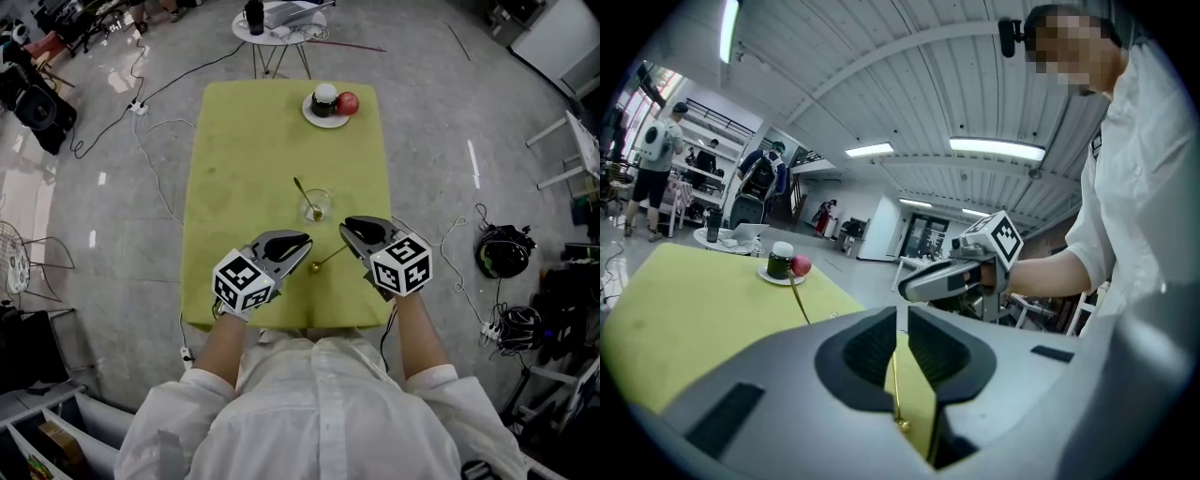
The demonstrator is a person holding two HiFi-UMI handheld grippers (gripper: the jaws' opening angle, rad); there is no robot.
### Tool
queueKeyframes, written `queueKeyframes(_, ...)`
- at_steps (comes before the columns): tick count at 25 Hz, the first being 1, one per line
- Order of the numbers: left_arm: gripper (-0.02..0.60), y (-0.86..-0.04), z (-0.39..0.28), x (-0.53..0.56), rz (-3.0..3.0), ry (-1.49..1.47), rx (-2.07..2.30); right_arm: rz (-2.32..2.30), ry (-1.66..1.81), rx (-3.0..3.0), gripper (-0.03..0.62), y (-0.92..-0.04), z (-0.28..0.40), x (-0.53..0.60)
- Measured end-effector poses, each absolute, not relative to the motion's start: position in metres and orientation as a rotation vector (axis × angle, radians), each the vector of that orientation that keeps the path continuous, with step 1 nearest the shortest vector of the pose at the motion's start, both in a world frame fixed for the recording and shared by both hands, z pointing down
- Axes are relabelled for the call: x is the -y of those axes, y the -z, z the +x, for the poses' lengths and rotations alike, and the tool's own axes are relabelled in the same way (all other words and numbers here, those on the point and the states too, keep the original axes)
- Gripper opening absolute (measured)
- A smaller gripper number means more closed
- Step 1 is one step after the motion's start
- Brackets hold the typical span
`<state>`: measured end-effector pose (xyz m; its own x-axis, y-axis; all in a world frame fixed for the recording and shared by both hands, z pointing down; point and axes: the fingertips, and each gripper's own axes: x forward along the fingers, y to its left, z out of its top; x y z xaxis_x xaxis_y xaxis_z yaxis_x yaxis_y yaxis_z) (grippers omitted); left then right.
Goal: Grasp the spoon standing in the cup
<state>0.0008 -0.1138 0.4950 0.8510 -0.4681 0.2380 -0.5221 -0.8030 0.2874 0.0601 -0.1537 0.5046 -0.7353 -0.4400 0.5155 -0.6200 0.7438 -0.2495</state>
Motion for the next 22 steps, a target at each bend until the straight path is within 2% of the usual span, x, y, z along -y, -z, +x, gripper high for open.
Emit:
queueKeyframes(14, 0.040, -0.496, -0.011, 0.117, 2.658, -0.214, 0.795, 0.531, -0.360, 2.546, 0.067, -0.495, 0.010, 0.188)
queueKeyframes(22, 0.040, -0.498, -0.017, 0.118, 2.637, -0.203, 0.835, 0.418, -0.264, 2.511, 0.037, -0.505, -0.012, 0.208)
